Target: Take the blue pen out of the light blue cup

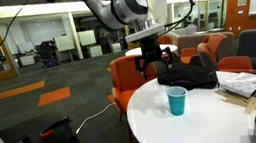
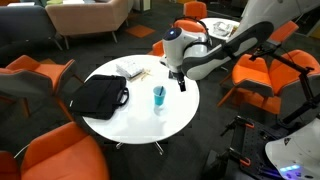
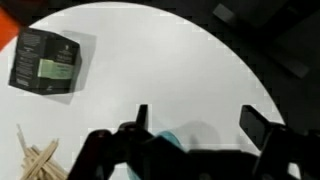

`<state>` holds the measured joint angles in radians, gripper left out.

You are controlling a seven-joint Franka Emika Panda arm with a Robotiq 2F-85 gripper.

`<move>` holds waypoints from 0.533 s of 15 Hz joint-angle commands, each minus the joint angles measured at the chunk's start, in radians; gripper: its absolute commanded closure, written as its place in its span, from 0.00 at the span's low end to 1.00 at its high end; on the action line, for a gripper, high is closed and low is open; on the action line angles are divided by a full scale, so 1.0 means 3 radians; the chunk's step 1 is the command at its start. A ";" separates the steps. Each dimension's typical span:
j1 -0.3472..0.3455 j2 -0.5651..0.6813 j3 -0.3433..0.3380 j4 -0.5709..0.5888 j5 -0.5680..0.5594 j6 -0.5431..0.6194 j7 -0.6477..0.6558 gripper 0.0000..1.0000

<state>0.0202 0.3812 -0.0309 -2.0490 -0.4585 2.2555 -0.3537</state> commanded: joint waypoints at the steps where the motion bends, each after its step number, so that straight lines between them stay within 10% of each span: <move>1: -0.0049 0.0429 0.0047 0.0406 -0.0148 0.0051 -0.0304 0.27; 8: -0.0126 0.1039 0.0154 0.1146 -0.0117 0.0031 -0.0897 0.52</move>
<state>0.0029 0.6402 -0.0117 -1.7826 -0.4889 2.2777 -0.5479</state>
